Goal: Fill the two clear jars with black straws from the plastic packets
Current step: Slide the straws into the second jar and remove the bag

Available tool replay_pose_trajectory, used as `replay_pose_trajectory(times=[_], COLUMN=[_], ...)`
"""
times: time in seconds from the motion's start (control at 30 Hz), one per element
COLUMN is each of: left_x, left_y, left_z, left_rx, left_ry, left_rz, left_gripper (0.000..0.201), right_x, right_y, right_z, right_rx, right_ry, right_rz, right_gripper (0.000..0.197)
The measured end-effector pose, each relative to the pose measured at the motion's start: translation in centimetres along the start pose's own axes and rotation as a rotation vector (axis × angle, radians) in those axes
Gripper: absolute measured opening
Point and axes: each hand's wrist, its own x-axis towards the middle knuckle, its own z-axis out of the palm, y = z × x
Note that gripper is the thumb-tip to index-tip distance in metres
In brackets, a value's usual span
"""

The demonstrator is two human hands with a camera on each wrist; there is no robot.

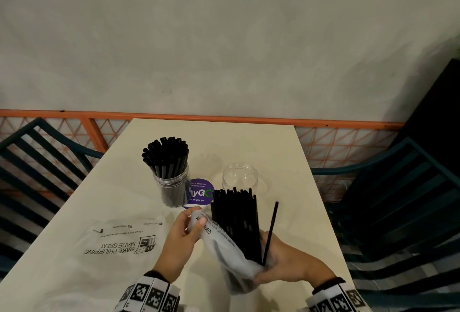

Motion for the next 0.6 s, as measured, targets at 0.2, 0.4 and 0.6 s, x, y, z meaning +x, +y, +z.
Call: replay_pose_trajectory(times=[0.2, 0.4, 0.6], left_x=[0.0, 0.3, -0.9], left_y=[0.7, 1.1, 1.8], left_z=[-2.1, -1.7, 0.8], left_rx=[-0.081, 0.094, 0.332], left_ry=[-0.195, 0.01, 0.164], left_rz=[-0.014, 0.065, 0.181], left_gripper=[0.08, 0.051, 0.038], right_x=[-1.3, -1.2, -0.2], right_y=[-0.3, -0.2, -0.4], right_z=[-0.2, 0.9, 1.3], right_rx=[-0.011, -0.07, -0.148], right_ry=[0.069, 0.311, 0.56], right_rz=[-0.022, -0.016, 0.14], right_gripper=[0.091, 0.091, 0.042])
